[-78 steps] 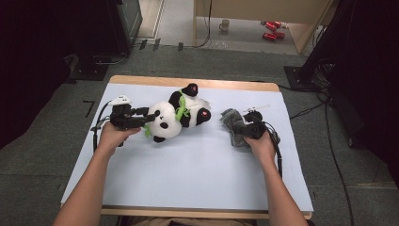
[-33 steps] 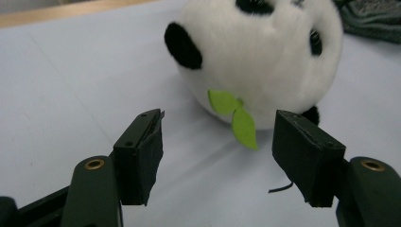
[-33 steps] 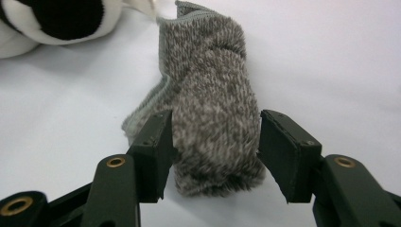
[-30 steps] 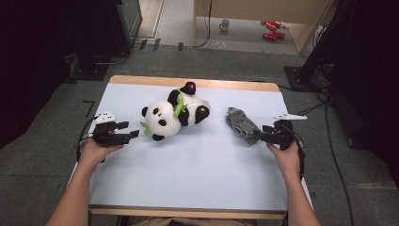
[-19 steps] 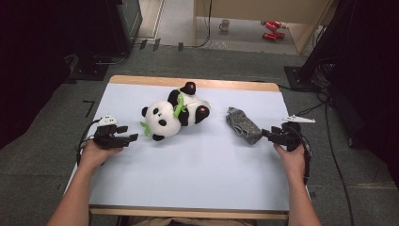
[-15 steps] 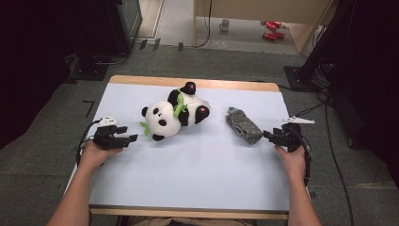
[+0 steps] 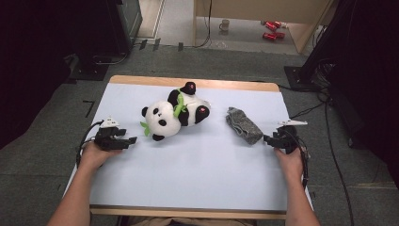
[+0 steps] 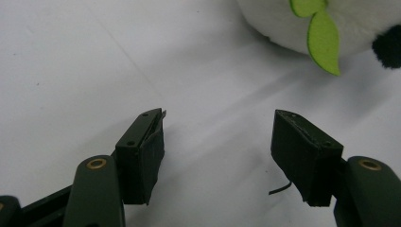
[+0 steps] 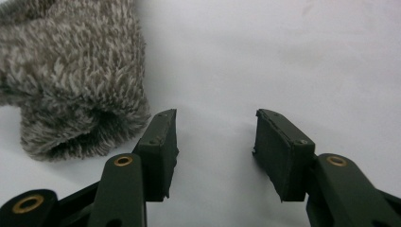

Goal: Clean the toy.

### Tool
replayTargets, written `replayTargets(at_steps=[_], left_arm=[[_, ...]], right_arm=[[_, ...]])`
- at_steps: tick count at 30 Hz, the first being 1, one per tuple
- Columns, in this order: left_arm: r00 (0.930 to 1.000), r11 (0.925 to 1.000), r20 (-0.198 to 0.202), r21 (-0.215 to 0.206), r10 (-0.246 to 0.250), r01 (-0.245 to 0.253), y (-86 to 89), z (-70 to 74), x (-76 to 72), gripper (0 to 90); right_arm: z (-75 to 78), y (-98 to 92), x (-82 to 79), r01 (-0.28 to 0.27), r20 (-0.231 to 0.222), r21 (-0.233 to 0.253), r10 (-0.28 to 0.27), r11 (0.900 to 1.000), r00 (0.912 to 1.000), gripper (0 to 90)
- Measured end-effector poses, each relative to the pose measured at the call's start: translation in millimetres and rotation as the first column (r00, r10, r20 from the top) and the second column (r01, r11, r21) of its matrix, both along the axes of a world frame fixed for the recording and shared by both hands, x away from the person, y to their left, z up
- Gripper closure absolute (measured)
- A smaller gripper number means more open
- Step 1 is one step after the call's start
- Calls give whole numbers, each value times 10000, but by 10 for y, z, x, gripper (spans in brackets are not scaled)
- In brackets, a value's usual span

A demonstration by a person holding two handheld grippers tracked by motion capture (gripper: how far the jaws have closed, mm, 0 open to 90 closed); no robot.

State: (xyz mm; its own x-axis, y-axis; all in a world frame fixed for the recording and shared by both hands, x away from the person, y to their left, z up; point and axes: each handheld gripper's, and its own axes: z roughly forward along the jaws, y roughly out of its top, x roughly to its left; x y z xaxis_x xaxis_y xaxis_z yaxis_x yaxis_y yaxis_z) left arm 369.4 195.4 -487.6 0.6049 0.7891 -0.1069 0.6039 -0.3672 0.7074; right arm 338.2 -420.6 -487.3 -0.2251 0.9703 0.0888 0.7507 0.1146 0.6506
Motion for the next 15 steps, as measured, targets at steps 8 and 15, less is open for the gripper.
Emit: replayTargets(at_steps=[8, 15], left_arm=[[10000, 10000, 51, -16, -42, 42, 27, -11, -1, 340], [9999, 9999, 39, -67, -94, 94, 25, -18, -4, 315]], right_arm=[[-38, 62, -35, -46, 343, -402, 60, 9992, 9994, 449], [-88, 59, -93, 38, 886, -320, -10, 9995, 9961, 446]])
